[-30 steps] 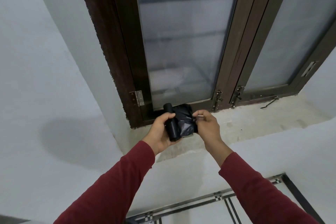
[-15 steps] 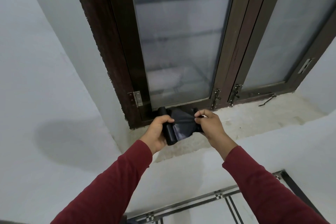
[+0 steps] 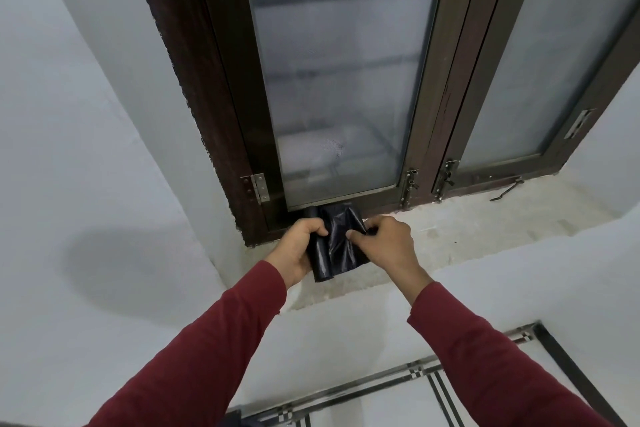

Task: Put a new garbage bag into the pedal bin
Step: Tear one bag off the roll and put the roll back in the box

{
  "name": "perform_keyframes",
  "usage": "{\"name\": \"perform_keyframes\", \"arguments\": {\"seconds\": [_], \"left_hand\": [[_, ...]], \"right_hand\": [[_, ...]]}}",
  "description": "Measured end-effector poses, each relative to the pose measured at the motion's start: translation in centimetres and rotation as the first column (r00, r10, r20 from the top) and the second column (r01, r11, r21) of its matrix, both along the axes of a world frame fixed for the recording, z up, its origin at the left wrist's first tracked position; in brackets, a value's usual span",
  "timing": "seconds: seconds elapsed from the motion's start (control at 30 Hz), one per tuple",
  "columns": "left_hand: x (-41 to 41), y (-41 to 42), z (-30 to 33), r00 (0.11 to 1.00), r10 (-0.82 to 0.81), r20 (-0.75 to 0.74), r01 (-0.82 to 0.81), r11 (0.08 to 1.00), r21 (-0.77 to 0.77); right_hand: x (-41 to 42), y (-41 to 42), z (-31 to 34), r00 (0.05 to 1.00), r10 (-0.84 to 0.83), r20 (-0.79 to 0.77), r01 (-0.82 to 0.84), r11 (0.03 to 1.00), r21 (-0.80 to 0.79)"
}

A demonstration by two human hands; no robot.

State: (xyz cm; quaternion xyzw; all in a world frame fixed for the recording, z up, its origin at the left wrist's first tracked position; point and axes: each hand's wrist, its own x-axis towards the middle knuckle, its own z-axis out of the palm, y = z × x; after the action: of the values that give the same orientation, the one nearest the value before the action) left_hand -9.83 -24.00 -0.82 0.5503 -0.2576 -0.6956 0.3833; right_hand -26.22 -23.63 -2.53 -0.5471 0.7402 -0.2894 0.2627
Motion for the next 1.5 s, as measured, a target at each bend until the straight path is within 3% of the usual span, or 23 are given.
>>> {"name": "perform_keyframes", "arguments": {"seconds": [0.1,0.2,0.4,0.57,0.77,0.93,1.13,1.4,1.5], "left_hand": [[-0.1,0.0,0.2,1.0,0.014,-0.004,-0.014,1.0,-0.017],[-0.3,-0.1,0.1,0.999,0.043,-0.017,-0.044,0.999,-0.016],[-0.2,-0.2,-0.2,0.999,0.052,0.003,-0.052,0.999,0.015],[-0.3,-0.4,-0.2,0.999,-0.011,0.031,0.011,1.0,0.008],[-0.3,-0.5,-0.2,0.999,0.03,0.032,-0.031,0.999,0.039],[-0.7,-0.7,0.0,0.999,0.028,0.039,-0.029,0.999,0.023],[-0.3,-1.0,-0.4,0.997,0.059,0.051,-0.061,0.998,0.031],[0.0,-0.9,-0.5,0.998,0.025,0.05,-0.027,0.999,0.038],[0.0,-1.0,-0.4,0.997,0.051,0.055,-0.053,0.998,0.027]], "right_hand": [[-0.4,0.1,-0.5,0.999,0.042,-0.028,-0.042,0.999,-0.014],[-0.7,0.2,-0.6,0.995,-0.05,-0.081,0.051,0.999,0.003],[-0.8,0.9,0.4,0.984,-0.038,-0.173,0.035,0.999,-0.017],[-0.9,1.3,0.7,0.999,-0.031,0.022,0.033,0.997,-0.065],[-0.9,0.8,0.9,0.96,-0.162,0.227,0.149,0.986,0.074],[-0.1,0.6,0.1,0.961,-0.238,0.144,0.249,0.966,-0.063],[-0.9,0.3,-0.6,0.989,-0.064,0.132,0.096,0.964,-0.25],[-0.9,0.8,0.7,0.983,-0.016,0.185,0.052,0.981,-0.187],[-1.0,0.8,1.1,0.953,-0.064,0.295,0.094,0.992,-0.088]]}}
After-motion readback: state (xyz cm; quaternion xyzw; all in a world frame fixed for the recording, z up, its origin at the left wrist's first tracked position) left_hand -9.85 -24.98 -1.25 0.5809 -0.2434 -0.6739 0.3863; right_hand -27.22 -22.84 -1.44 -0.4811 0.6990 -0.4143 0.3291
